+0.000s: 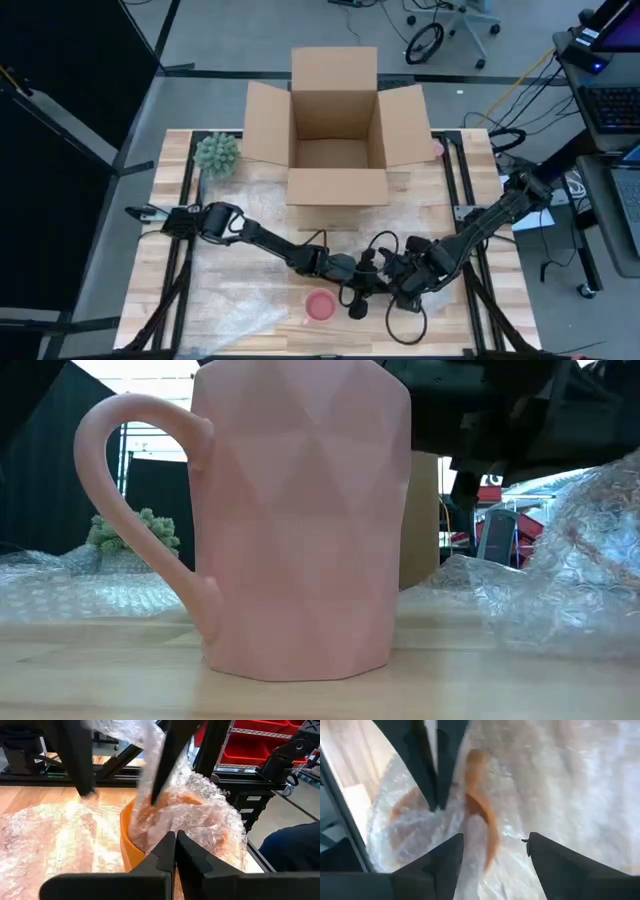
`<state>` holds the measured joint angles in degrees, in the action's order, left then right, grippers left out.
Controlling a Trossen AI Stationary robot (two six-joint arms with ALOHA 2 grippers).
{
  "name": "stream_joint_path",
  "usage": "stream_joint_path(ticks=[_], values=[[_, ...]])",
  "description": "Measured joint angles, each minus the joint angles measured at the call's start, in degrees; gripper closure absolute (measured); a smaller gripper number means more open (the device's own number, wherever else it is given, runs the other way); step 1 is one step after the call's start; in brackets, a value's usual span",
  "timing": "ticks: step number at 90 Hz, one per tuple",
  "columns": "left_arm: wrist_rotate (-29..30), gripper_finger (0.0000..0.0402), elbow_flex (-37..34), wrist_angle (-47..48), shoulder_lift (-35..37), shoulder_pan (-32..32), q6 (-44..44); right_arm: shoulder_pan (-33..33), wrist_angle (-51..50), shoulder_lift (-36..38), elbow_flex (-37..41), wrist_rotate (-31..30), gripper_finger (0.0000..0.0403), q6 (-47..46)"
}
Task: Wrap mug
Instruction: Wrap the yellow mug with bubble wrap
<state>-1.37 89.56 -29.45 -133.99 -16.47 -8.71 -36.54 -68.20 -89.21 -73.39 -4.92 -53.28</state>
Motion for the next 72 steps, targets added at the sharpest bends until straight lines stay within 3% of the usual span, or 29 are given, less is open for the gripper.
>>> stream_joint_path(ticks=[19,35,55,72], values=[[0.00,0.0402,0.00,0.00,0.00,0.00,-0.18,-3.64,1.45,-0.04,0.11,-1.58,0.0193,-3.03],[0.07,0.0402,0.00,-0.02,0.02,0.08,-1.47,-4.87,12.02,-0.15,8.73,-5.32,0.0193,-7.55],[0.07,0.0402,0.02,-0.54,0.02,0.09,-1.49,-3.94,26.81,-0.15,22.19,-5.64,0.0193,-12.82],[-0.65,0.0402,-0.20,-4.58,-0.22,-0.04,-1.46,-3.05,30.44,-0.02,25.03,-3.87,0.0193,-12.93]])
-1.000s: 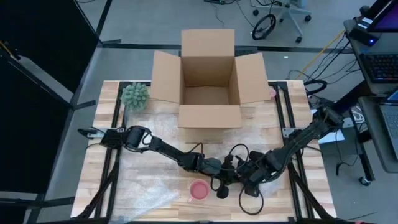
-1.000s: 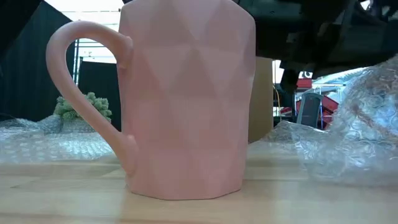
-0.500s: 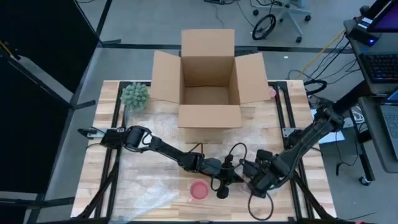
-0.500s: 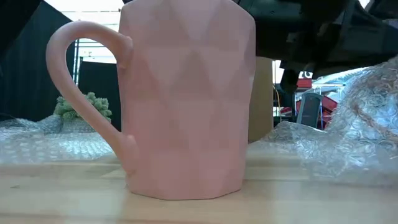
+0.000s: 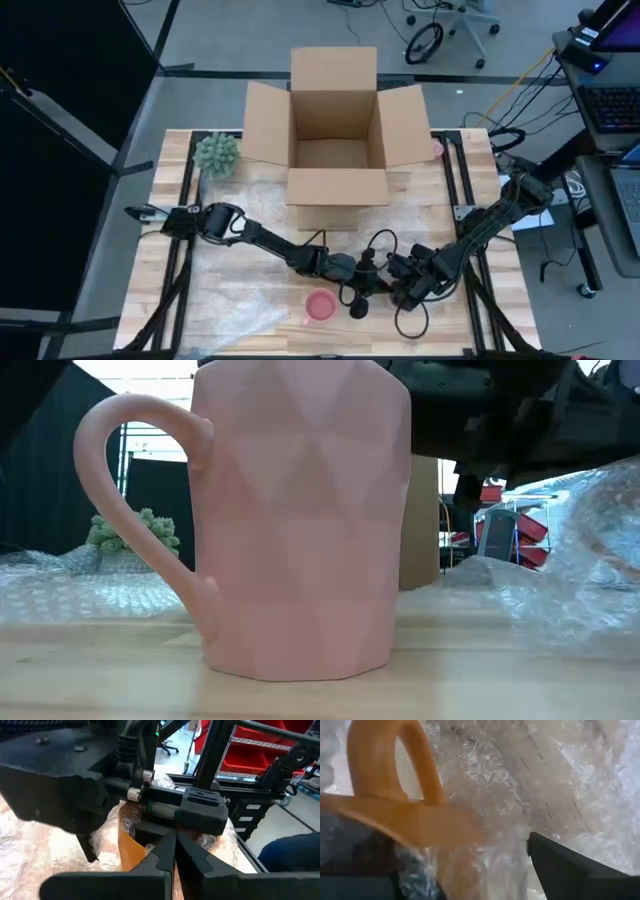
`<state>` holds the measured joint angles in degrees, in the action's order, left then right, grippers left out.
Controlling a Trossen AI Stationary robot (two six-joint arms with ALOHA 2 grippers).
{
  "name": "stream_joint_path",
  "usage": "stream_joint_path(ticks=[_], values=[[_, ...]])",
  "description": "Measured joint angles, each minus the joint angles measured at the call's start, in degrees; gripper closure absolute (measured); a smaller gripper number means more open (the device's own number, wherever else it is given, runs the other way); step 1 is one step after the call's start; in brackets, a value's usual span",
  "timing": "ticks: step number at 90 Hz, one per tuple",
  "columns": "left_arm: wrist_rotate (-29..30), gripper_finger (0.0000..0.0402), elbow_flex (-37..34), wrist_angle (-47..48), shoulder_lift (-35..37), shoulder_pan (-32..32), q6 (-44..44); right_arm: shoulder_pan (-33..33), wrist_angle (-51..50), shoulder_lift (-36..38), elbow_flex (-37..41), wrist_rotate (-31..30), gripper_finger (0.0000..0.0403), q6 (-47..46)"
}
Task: Wrap mug
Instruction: Wrap the yellow mug with bubble wrap
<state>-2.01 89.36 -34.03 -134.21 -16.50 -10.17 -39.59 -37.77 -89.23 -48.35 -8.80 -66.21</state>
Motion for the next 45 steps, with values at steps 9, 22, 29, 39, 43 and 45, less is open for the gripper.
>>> stream_joint_path(ticks=[9,22,29,39,43,45], values=[[-3.65,0.0402,0.36,-0.31,0.00,-0.03,0.01,0.00,-0.11,-0.11,-0.42,-0.02,0.0193,1.11],[-2.25,0.0402,0.55,2.63,0.02,-0.16,-0.02,0.17,0.07,-0.13,-0.51,-0.02,0.0193,1.91],[-0.83,0.0402,0.76,5.52,0.36,0.05,-0.04,0.17,0.52,-0.13,-0.51,0.00,0.0193,2.13],[-0.39,0.0402,0.85,6.55,0.44,0.28,-1.24,0.17,0.16,-0.13,-1.51,0.22,0.0193,2.44],[-0.26,0.0402,0.85,6.51,0.44,0.32,-1.38,0.17,-0.23,-0.13,-2.56,0.26,0.0193,2.48],[-0.14,0.0402,0.85,6.49,0.44,0.34,-1.40,0.17,-0.88,-0.13,-3.26,0.26,0.0193,2.65]])
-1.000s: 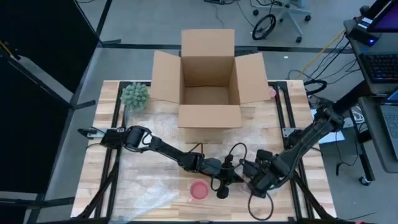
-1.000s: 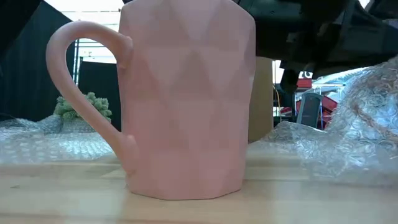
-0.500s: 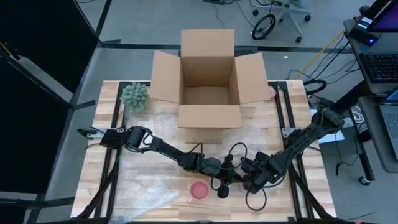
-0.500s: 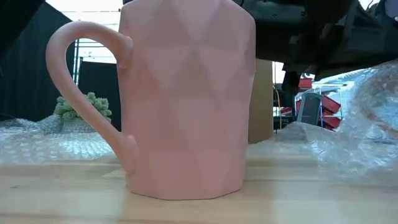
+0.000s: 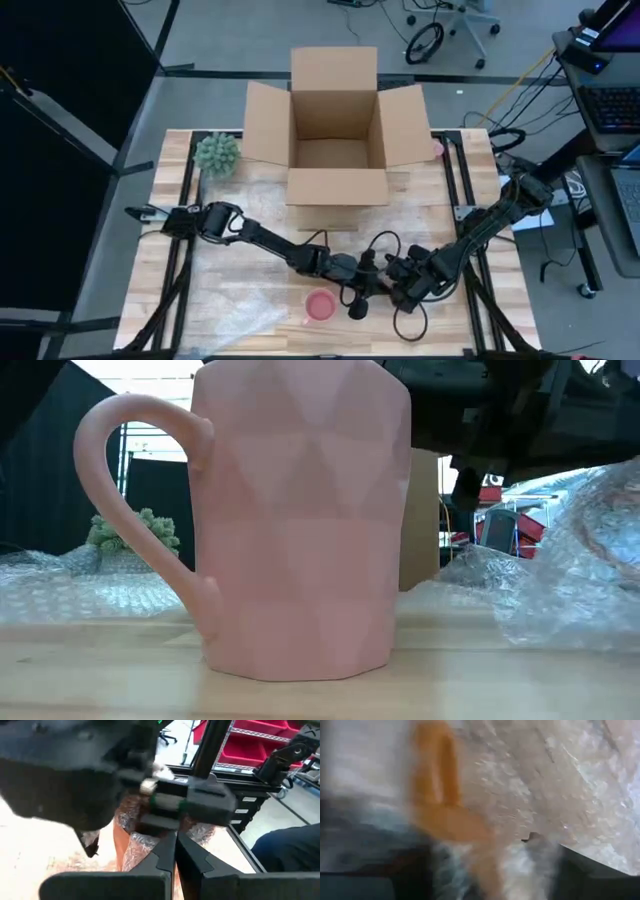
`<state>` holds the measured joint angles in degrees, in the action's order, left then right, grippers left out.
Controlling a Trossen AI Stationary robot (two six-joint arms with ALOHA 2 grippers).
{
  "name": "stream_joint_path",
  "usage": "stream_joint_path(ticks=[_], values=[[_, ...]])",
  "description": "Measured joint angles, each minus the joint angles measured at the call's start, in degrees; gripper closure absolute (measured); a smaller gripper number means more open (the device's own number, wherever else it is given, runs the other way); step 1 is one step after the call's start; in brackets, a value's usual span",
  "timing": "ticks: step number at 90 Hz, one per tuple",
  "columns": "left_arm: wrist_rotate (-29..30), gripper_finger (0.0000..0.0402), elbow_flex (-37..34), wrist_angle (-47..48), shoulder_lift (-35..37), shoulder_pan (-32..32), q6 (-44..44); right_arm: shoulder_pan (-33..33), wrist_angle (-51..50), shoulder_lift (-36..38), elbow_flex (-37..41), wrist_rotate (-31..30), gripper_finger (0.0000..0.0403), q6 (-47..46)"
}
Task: Wrap mug
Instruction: Wrap the yellow mug with bubble wrap
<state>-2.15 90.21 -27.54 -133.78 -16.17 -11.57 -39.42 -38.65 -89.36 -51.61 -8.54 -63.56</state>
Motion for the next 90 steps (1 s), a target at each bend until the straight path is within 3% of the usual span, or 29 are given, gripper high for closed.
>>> stream_joint_path(ticks=[29,45,67,90], values=[[0.79,0.0402,-0.07,-0.32,0.00,0.02,-0.07,-0.02,-20.94,0.04,-14.27,-3.69,0.0193,5.50],[0.83,0.0402,-0.11,-0.32,-0.02,0.02,-0.05,-0.13,-21.72,0.11,-18.00,-6.33,0.0193,7.27],[1.17,0.0402,-0.11,-0.62,-0.09,0.09,-0.07,-0.59,-9.67,0.24,-6.69,-6.17,0.0193,3.58],[1.31,0.0402,-0.13,-0.70,-0.13,0.11,-0.07,-0.31,5.78,0.61,6.93,-1.70,0.0193,-0.89]])
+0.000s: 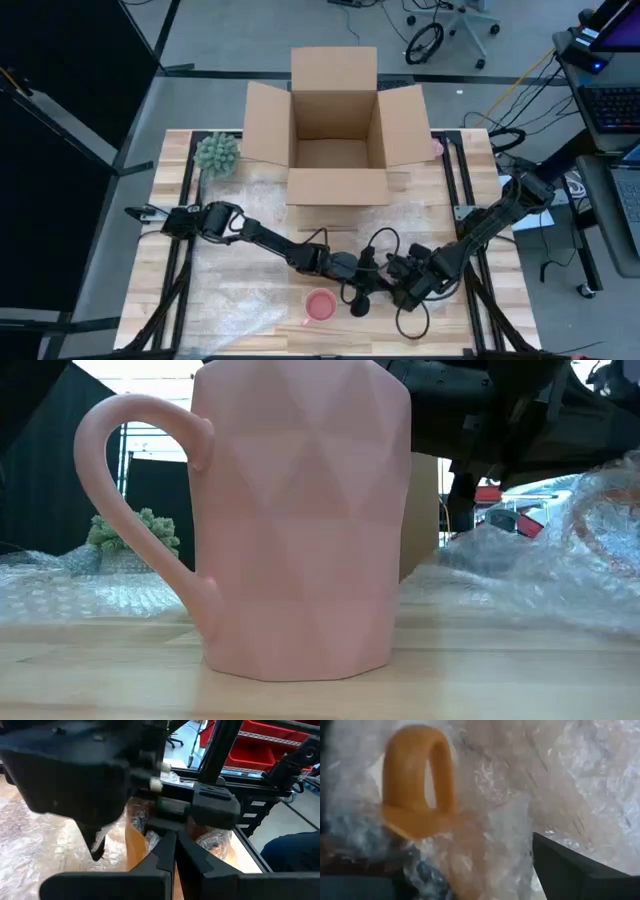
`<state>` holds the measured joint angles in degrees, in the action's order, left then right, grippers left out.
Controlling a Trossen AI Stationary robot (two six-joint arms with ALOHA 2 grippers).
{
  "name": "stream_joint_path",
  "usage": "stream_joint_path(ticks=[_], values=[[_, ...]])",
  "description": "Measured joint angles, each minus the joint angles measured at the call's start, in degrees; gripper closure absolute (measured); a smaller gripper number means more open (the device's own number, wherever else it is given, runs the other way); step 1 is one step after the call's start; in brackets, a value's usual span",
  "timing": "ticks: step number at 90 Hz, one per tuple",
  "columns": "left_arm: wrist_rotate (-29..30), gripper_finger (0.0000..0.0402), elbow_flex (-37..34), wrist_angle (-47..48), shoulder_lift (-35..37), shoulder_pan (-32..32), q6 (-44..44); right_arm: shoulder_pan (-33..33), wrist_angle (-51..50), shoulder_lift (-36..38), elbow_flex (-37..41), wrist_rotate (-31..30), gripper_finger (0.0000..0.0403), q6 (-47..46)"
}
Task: Wrap mug
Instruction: Wrap the yellow mug with bubble wrap
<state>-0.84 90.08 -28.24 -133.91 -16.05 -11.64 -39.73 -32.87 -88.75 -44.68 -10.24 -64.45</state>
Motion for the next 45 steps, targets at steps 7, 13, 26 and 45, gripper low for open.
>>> stream_joint_path(ticks=[7,13,26,45], values=[[-0.07,0.0402,0.00,0.02,0.00,0.00,0.00,0.35,-1.07,-0.02,-0.60,1.21,0.0193,0.47],[-0.09,0.0402,0.00,0.01,0.00,-0.04,0.00,0.35,-3.41,0.41,-2.56,1.45,0.0193,1.39],[-0.15,0.0402,-0.04,0.01,0.00,-0.04,0.00,0.29,-10.04,1.44,-9.74,1.42,0.0193,4.83],[-0.28,0.0402,-0.04,0.08,0.00,-0.04,0.00,0.29,-22.47,1.46,-20.33,0.75,0.0193,8.82]])
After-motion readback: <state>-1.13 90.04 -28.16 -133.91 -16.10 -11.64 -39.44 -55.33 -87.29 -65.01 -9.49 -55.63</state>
